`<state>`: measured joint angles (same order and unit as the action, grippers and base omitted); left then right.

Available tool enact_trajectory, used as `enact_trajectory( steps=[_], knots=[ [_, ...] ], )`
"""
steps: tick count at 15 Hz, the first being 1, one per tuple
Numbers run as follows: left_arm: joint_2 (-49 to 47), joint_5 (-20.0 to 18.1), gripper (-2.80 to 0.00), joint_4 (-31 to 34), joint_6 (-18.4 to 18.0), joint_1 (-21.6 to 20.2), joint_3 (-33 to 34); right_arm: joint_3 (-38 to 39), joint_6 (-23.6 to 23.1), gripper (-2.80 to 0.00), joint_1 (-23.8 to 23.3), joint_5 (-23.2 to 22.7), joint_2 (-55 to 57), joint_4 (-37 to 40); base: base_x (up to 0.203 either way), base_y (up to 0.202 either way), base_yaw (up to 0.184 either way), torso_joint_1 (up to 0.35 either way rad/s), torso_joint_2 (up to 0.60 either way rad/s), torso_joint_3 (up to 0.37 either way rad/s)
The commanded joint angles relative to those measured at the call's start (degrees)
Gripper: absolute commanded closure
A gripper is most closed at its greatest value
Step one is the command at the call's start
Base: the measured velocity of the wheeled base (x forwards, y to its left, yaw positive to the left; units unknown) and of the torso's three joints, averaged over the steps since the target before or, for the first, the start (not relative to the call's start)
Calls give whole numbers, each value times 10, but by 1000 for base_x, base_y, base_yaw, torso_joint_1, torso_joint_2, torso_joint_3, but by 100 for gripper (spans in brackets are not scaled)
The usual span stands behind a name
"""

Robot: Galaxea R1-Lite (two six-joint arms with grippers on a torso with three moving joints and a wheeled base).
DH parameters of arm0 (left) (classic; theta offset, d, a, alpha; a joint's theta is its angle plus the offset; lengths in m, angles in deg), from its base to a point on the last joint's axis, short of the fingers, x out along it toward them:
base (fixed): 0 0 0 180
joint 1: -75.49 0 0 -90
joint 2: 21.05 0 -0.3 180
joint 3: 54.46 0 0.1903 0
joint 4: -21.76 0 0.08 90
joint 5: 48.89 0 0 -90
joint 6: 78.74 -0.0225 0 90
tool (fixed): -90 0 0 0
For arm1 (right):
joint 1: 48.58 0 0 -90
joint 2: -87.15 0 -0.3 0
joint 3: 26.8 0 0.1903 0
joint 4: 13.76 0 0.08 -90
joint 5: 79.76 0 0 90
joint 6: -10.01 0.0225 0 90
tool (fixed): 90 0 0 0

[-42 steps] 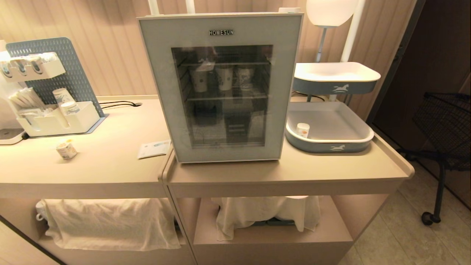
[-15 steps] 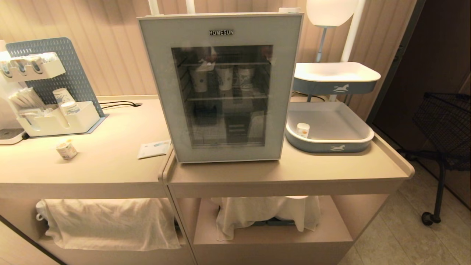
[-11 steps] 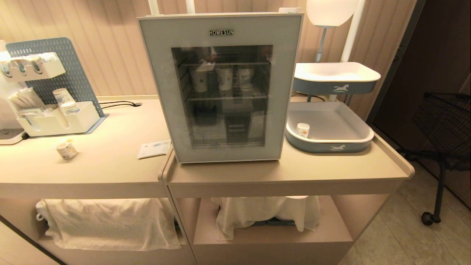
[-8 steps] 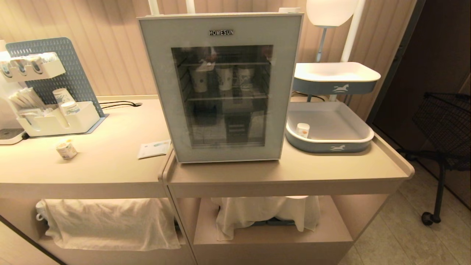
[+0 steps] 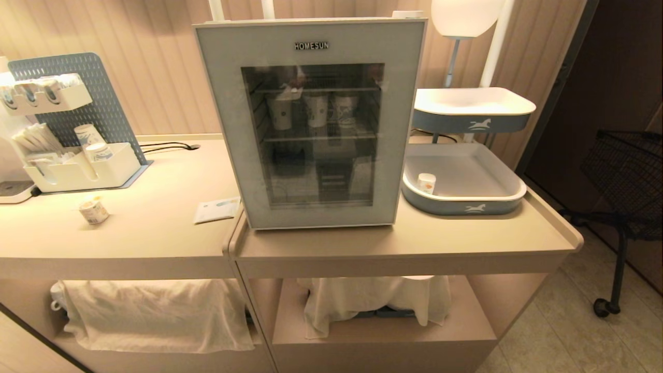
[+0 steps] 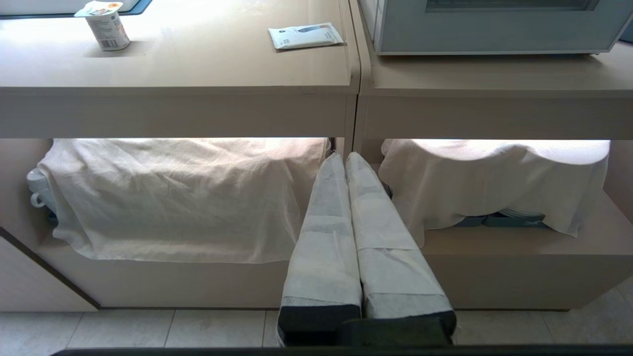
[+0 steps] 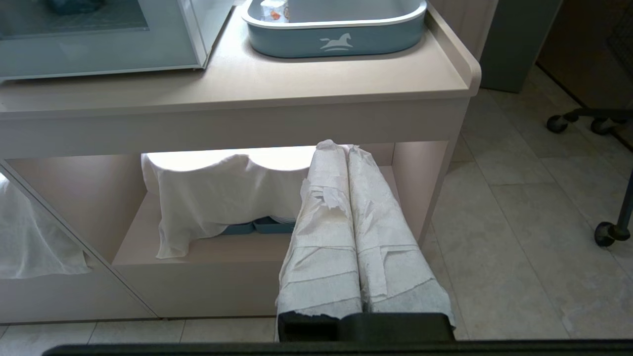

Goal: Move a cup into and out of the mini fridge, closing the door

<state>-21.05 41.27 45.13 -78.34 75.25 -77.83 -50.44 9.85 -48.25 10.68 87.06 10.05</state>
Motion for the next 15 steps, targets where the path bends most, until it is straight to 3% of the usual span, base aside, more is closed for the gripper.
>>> enact_trajectory(
  steps=[1, 15],
  knots=[
    [0, 0, 0, 0, 0, 0, 1, 0, 0, 0, 0, 0, 1, 0, 0, 0, 0, 0, 0, 0],
    [0, 0, 0, 0, 0, 0, 1, 0, 0, 0, 0, 0, 1, 0, 0, 0, 0, 0, 0, 0]
  ],
)
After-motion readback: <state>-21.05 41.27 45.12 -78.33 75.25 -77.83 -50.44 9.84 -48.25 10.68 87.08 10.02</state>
